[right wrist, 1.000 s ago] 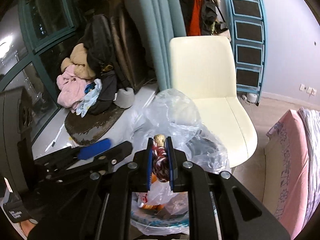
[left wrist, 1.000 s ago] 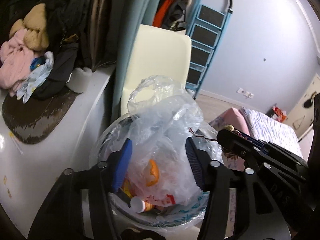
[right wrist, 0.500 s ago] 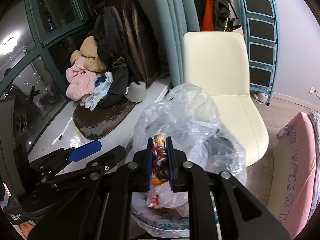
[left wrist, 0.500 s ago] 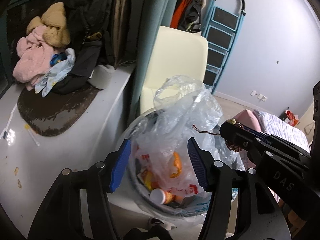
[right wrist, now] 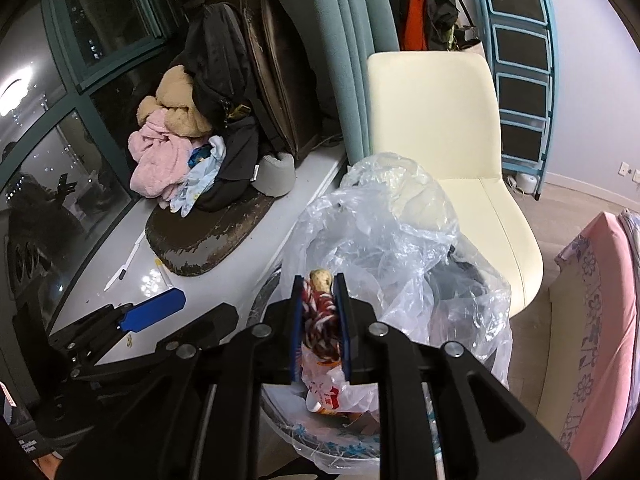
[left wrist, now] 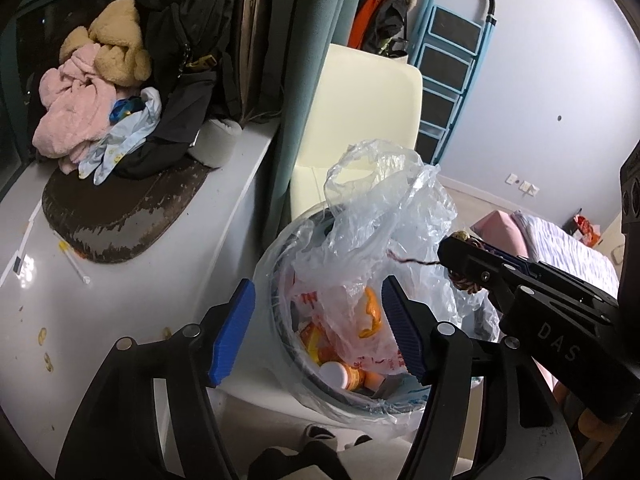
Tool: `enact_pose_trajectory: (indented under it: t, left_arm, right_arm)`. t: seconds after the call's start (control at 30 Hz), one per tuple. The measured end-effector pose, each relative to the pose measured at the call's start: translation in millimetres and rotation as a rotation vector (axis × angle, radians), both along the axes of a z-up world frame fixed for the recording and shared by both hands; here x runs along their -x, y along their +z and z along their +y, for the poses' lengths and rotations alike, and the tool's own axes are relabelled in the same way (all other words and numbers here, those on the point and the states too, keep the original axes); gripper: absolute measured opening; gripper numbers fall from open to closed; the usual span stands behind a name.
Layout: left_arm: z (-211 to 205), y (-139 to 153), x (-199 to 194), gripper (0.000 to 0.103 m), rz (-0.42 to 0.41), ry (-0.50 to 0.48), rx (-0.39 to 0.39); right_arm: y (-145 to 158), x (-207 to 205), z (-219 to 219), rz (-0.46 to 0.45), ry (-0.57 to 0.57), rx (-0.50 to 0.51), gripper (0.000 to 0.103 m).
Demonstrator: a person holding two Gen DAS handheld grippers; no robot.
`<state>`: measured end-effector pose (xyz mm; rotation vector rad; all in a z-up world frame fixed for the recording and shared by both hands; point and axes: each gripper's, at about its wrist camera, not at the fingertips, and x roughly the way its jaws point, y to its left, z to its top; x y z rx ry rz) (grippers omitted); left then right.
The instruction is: Collect trash
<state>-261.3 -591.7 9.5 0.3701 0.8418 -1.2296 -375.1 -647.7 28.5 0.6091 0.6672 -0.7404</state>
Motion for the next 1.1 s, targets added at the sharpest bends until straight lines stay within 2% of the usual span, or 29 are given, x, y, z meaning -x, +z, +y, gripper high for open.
enact_pose_trajectory:
  t: [0.07,0.17,0.23,0.5,0.57,0.63,0.7,0.73,0.77,0.87,0.97,1.1]
  left_arm:
    - [0,-1,0,0.063,0.004,-0.002,-0.002]
    - [0,-1,-1,0.063,0.003,-0.001,-0.001]
    - [-1,-2,-1,0.063,0.006,-0.005,-0.003]
    - [-7,-2,-3,0.063,0.009,-0.016,-0.002]
    - [-12,-3,0,0.063,0.002,-0.025,-0.01]
    - [-18,-4,4,0.063,-0.001,-0.039,-0.013]
    - [-24,-3,7,0.063,-0.001,-0.053,0.003]
    - [-27,-3,9,0.053,0.002,-0.061,0.011]
    - [-31,-3,10,0.039,0.005,-0.074,0.014]
    - [-49,-12,9,0.017,0.033,-0.091,-0.031]
    - [-64,-22,5,0.012,0.067,-0.082,-0.069]
    - [-85,-33,4,0.012,0.092,-0.094,-0.107]
  right_arm:
    - [0,1,1,0.002,-0.012,0.003,0.017]
    - [2,6,1,-0.013,-0.042,0.014,0.027]
    - [2,8,1,-0.025,-0.055,0.015,0.047]
    - [6,5,1,-0.004,-0.055,0.044,0.049]
    - [4,6,-2,-0.001,-0.05,0.037,0.044]
    - [3,7,-7,0.01,-0.035,0.03,0.023]
    - [0,8,-13,0.02,-0.024,0.022,0.012]
    - [-1,9,-16,0.018,-0.019,0.015,0.011]
    - [-3,9,-20,0.019,-0.017,0.007,0.01]
    - [-8,12,-36,0.023,-0.017,-0.013,0.009]
    - [-13,10,-50,0.027,-0.008,-0.034,0.009]
    - [-30,1,-70,0.047,0.012,-0.08,0.009]
